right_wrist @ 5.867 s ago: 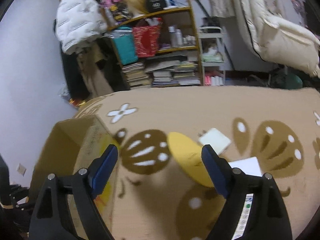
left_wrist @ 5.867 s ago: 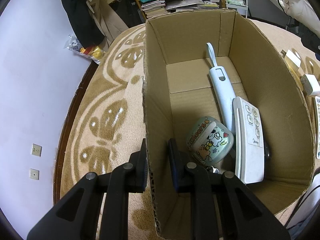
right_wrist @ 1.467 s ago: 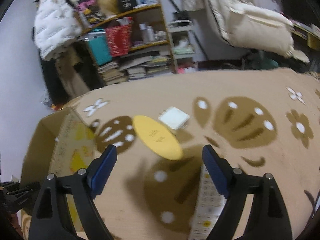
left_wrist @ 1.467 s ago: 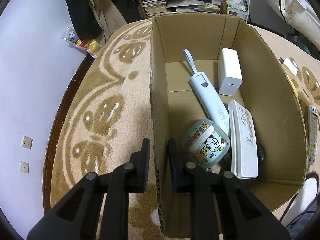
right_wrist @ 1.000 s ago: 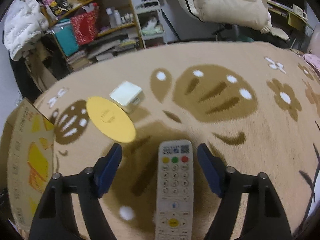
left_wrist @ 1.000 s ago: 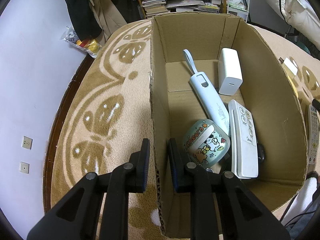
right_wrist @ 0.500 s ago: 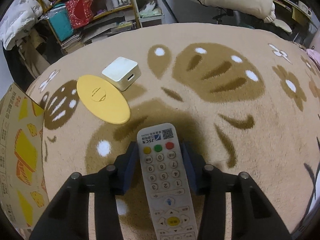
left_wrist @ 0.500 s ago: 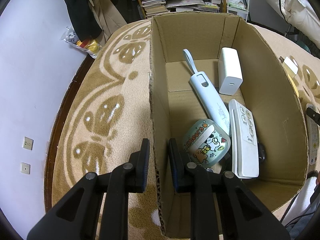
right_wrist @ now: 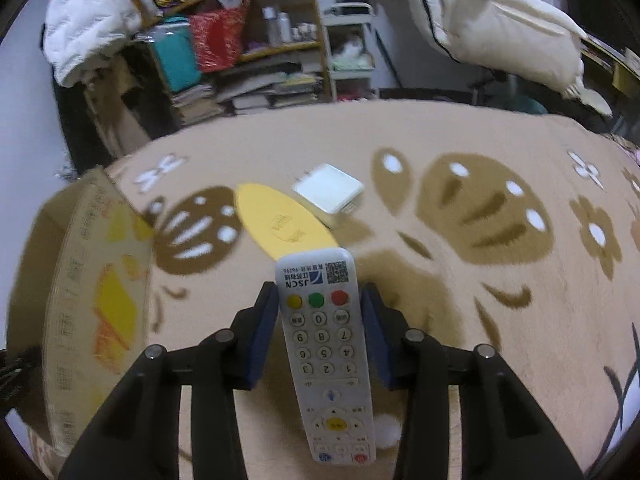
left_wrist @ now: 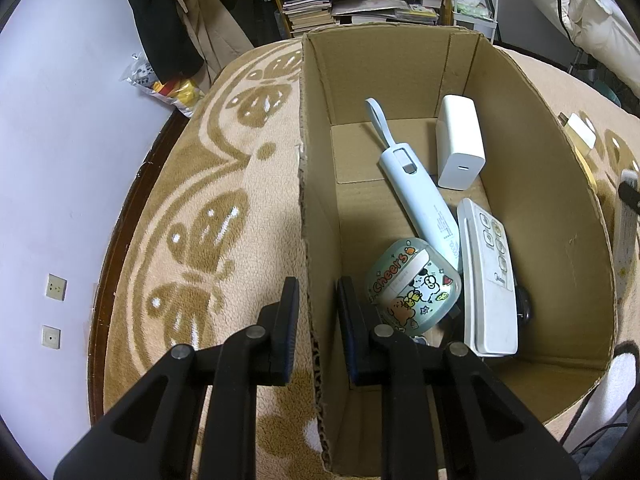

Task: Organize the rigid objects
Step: 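Carry the JSCN remote into the box and open the right gripper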

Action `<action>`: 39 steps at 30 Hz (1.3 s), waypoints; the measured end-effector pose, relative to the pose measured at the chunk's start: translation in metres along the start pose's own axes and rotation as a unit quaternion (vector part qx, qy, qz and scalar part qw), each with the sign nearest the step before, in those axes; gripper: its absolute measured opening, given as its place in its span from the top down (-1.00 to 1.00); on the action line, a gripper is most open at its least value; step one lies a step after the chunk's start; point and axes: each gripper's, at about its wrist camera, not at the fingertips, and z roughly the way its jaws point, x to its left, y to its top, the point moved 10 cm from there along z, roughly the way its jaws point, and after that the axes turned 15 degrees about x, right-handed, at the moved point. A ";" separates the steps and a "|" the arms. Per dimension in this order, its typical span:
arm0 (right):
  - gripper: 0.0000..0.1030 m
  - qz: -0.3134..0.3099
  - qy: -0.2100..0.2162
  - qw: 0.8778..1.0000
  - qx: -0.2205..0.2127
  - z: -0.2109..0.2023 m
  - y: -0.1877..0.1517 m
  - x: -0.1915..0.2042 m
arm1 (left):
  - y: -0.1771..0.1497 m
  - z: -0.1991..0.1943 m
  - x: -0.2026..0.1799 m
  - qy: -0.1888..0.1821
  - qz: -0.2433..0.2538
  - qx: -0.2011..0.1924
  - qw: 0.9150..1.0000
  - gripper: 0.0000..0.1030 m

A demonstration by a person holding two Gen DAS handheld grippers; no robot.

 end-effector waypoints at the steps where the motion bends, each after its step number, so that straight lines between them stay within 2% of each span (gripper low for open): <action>1: 0.14 -0.006 0.003 1.000 -0.006 -0.004 0.002 0.006 | 0.000 0.000 0.000 0.000 0.000 0.000 1.000 0.62; 5: 0.15 -0.018 0.022 0.999 -0.022 -0.015 0.008 0.023 | 0.000 0.000 0.000 0.000 0.000 0.000 1.000 0.62; 6: 0.31 -0.019 0.025 0.999 -0.027 -0.018 0.009 0.026 | 0.000 0.000 0.000 0.000 0.000 0.000 1.000 0.62; 7: 0.83 -0.020 0.031 0.999 -0.031 -0.020 0.010 0.028 | 0.000 0.000 0.000 0.001 0.000 0.000 1.000 0.62; 8: 0.99 -0.019 0.049 0.998 -0.029 -0.021 0.012 0.033 | 0.000 0.000 0.000 0.002 0.001 0.000 1.000 0.62; 10: 0.99 -0.019 0.068 0.997 -0.035 -0.024 0.015 0.039 | 0.000 0.000 0.000 0.004 0.002 -0.001 1.000 0.62; 13: 0.99 -0.029 0.067 0.997 -0.034 -0.021 0.014 0.047 | -0.001 0.000 0.000 0.008 0.004 -0.002 1.000 0.62; 19: 0.97 -0.038 0.070 0.997 0.006 0.000 0.004 0.050 | -0.001 0.000 -0.001 0.009 0.004 -0.002 1.000 0.62; 21: 0.83 -0.035 0.055 0.998 0.015 0.007 0.002 0.046 | -0.001 0.000 -0.001 0.010 0.005 -0.002 1.000 0.62; 22: 0.66 -0.033 0.048 0.998 0.021 0.012 0.001 0.043 | -0.001 0.000 -0.001 0.010 0.005 -0.002 1.000 0.62; 25: -0.09 -0.018 0.035 0.999 0.036 0.024 -0.002 0.035 | -0.001 0.000 -0.002 0.013 0.006 -0.002 1.000 0.62; 26: -0.18 -0.014 0.032 0.999 0.038 0.027 -0.002 0.034 | -0.001 0.000 -0.002 0.014 0.007 -0.002 1.000 0.62; 34: -0.18 0.000 0.013 0.996 0.087 0.058 -0.015 0.027 | -0.001 0.000 -0.002 0.013 0.007 -0.002 1.000 0.61; 36: -0.03 0.004 0.022 0.994 0.106 0.067 -0.021 0.028 | -0.001 0.000 -0.002 0.014 0.007 -0.002 1.000 0.61; 37: 0.15 0.007 0.008 0.994 0.107 0.069 -0.022 0.026 | -0.001 0.000 -0.002 0.014 0.008 -0.002 1.000 0.61; 39: 0.15 0.004 0.008 0.995 0.101 0.066 -0.020 0.027 | -0.001 0.000 -0.002 0.015 0.008 -0.002 1.000 0.61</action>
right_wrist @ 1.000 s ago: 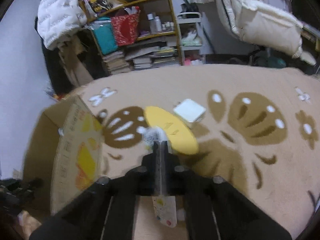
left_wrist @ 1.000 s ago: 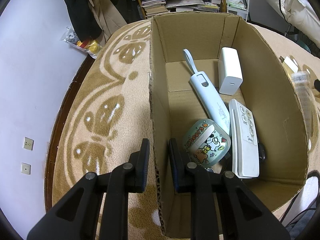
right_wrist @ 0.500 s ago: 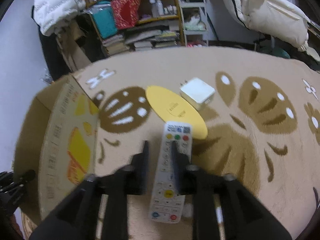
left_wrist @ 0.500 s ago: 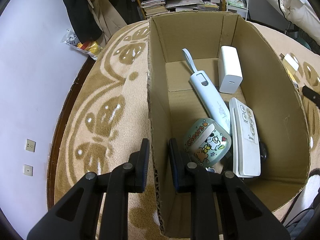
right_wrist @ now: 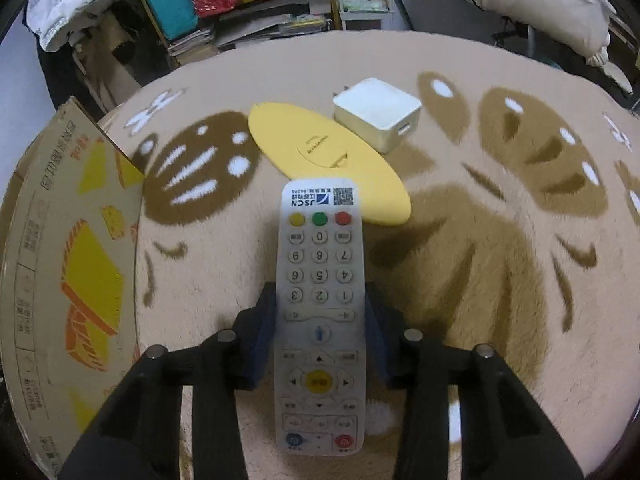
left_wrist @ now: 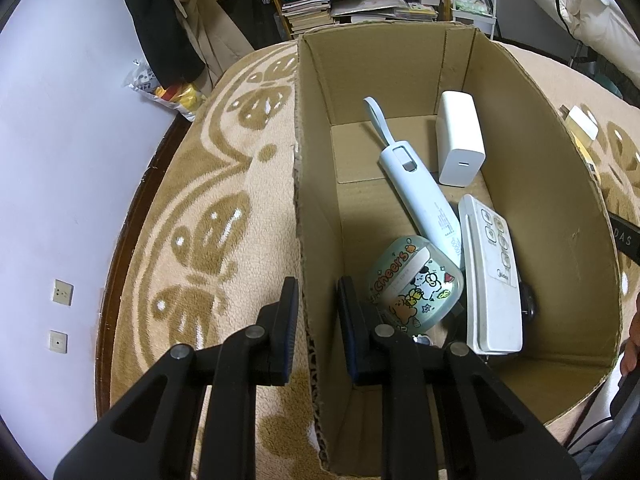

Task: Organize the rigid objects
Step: 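Carry the JSCN remote into the box and open the right gripper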

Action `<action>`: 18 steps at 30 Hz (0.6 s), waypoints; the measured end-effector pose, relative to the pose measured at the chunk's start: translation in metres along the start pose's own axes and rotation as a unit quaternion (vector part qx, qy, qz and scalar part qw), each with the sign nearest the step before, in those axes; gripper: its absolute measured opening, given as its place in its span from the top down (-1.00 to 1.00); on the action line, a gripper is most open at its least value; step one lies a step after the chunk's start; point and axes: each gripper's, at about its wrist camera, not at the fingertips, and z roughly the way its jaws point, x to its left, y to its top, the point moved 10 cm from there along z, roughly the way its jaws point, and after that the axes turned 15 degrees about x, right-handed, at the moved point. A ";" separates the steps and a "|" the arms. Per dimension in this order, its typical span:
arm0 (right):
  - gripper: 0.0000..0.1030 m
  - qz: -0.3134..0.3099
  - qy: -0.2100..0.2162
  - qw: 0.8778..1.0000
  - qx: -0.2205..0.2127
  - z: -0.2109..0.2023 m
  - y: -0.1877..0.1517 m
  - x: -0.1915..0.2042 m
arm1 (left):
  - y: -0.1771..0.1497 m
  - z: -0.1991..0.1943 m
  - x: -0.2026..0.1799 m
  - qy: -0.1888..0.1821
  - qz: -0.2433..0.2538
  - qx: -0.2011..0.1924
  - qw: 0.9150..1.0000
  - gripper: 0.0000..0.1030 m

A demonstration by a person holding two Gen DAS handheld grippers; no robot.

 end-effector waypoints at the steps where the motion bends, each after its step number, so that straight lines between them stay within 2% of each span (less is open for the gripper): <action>1: 0.15 -0.002 0.008 1.000 -0.006 -0.004 0.001 0.003 | 0.000 0.000 0.000 0.000 0.000 0.000 1.000 0.61; 10: 0.15 -0.040 0.073 0.992 -0.091 -0.067 0.005 0.043 | 0.000 0.000 0.000 0.000 0.000 0.000 1.000 0.61; 14: 0.15 -0.061 0.113 0.982 -0.135 -0.106 0.003 0.067 | 0.000 0.000 0.000 0.002 0.001 0.000 1.000 0.60; 18: 0.15 -0.086 0.156 0.971 -0.160 -0.141 0.000 0.097 | -0.001 0.000 0.000 0.004 0.003 -0.001 1.000 0.60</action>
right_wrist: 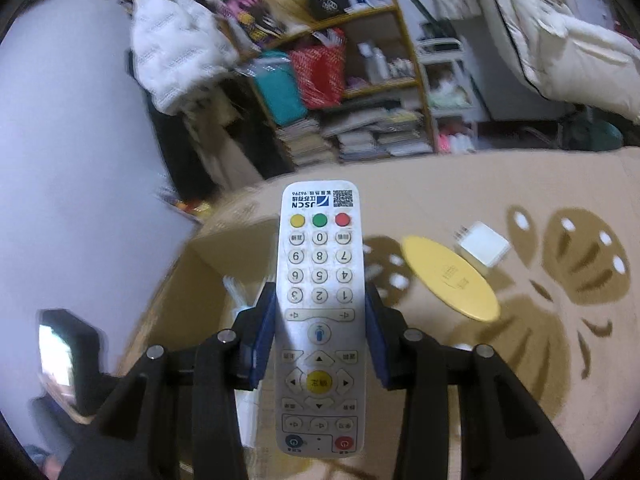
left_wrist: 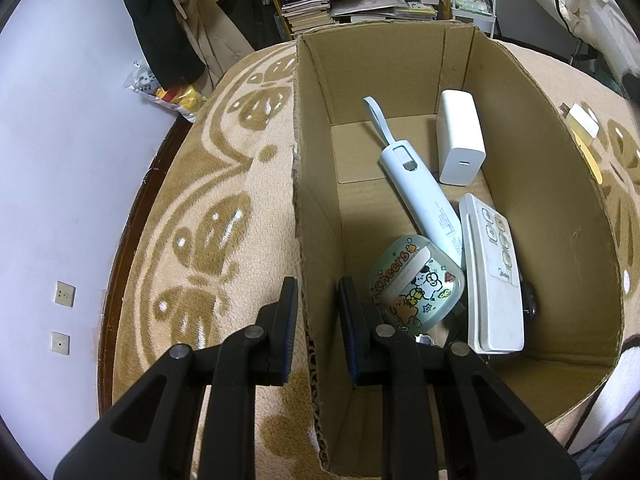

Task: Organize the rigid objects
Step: 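Carry the JSCN remote into the box and open the right gripper, then move the open right gripper back over the white square charger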

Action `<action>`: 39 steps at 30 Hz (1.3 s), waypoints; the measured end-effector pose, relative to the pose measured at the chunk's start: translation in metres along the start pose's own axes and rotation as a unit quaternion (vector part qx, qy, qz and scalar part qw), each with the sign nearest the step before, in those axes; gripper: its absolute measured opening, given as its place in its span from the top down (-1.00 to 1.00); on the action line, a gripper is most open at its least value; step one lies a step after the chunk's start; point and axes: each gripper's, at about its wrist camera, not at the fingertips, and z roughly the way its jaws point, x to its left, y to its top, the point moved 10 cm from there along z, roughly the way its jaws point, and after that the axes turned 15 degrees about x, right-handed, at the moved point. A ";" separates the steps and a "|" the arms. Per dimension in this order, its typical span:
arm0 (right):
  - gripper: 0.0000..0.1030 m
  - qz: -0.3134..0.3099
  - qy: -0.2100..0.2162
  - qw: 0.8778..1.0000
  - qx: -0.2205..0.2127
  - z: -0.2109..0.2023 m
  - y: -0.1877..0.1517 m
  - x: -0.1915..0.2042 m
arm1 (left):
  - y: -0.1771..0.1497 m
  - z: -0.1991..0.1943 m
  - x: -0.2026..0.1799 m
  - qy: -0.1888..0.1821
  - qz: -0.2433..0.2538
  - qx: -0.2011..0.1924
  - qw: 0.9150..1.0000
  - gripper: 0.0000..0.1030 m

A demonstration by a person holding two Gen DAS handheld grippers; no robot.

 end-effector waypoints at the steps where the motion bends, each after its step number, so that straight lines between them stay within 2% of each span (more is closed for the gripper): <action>1: 0.15 -0.007 0.007 1.000 -0.004 -0.001 0.004 0.011 | 0.000 0.000 0.000 0.000 0.000 0.000 1.000 0.60; 9: 0.15 -0.049 0.048 0.998 0.004 -0.001 -0.005 0.062 | 0.000 -0.001 0.000 0.004 0.001 0.000 1.000 0.59; 18: 0.18 -0.065 0.052 0.996 0.043 0.032 -0.030 0.075 | 0.001 0.001 0.002 -0.006 -0.006 0.004 1.000 0.59; 21: 0.21 -0.066 0.069 0.995 0.040 0.032 -0.030 0.080 | 0.001 0.001 0.002 -0.009 -0.007 0.004 1.000 0.57; 28: 0.19 -0.073 0.045 0.996 0.006 0.016 -0.018 0.072 | 0.001 0.002 0.003 -0.011 -0.010 0.008 1.000 0.57; 30: 0.08 -0.065 0.029 0.997 -0.001 0.015 -0.010 0.061 | 0.001 0.001 0.003 -0.011 -0.009 0.007 1.000 0.57; 32: -0.41 -0.053 0.012 0.998 -0.011 0.013 0.000 0.046 | 0.001 0.001 0.003 -0.012 -0.010 0.008 1.000 0.56; 35: -0.76 -0.028 -0.008 0.999 -0.032 0.010 0.017 0.019 | 0.001 0.001 0.003 -0.011 -0.009 0.008 1.000 0.56; 39: -0.81 -0.002 -0.040 0.998 -0.050 0.009 0.039 -0.015 | 0.000 0.001 0.003 -0.012 -0.007 0.006 1.000 0.56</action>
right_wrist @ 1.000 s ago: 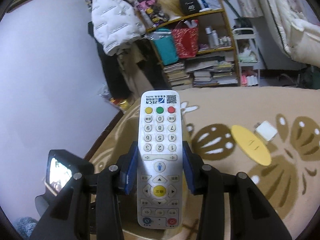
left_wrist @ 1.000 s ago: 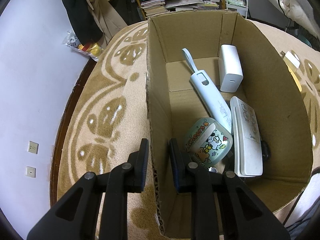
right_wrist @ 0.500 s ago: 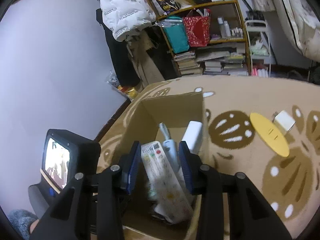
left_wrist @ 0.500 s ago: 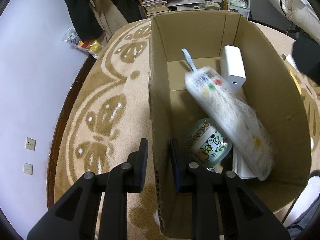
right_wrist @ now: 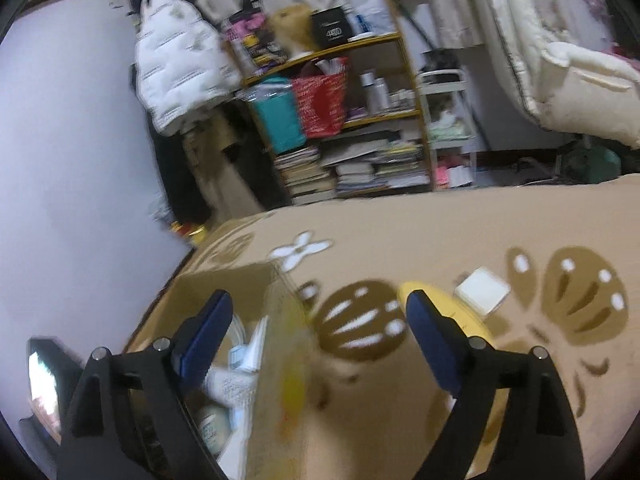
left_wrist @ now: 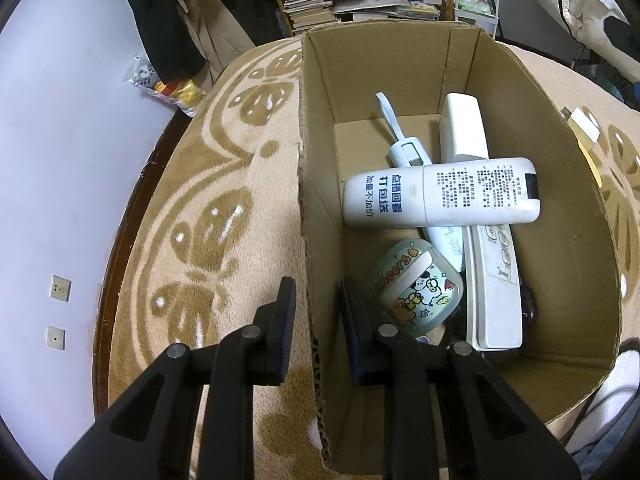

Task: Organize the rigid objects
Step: 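Move the open right gripper back over the white square charger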

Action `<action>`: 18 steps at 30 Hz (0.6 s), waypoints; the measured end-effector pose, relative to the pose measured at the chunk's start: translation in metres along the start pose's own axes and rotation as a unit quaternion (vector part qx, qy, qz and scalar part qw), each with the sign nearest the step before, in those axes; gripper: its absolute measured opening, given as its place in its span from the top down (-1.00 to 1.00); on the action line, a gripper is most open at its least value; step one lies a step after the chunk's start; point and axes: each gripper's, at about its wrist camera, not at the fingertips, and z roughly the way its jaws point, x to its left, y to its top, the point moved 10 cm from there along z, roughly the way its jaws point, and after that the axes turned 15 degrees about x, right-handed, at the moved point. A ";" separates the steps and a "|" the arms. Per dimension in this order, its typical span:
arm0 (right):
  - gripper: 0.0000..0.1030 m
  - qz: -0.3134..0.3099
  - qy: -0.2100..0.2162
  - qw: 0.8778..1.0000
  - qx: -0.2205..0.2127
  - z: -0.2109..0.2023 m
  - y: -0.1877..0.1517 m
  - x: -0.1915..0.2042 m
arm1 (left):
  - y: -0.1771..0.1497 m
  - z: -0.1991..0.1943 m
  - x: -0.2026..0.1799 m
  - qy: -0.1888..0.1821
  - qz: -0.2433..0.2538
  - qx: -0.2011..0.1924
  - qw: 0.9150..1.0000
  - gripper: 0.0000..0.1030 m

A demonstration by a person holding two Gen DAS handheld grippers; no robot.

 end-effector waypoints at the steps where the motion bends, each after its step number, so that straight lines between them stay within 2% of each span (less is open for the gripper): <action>1: -0.81 0.003 -0.012 1.000 -0.007 0.001 0.006 -0.010 | 0.000 0.000 0.000 -0.001 0.000 -0.001 1.000 0.56; 8: -0.80 0.003 -0.061 0.998 -0.004 0.025 0.020 -0.062 | 0.000 0.005 -0.001 0.004 0.005 0.011 1.000 0.57; 13: -0.80 0.019 -0.073 0.997 0.013 0.051 0.018 -0.093 | -0.001 0.006 -0.003 0.011 0.009 0.016 1.000 0.57; 18: -0.74 0.026 -0.081 0.996 0.030 0.078 0.016 -0.113 | 0.000 0.004 -0.002 0.002 0.002 0.018 1.000 0.58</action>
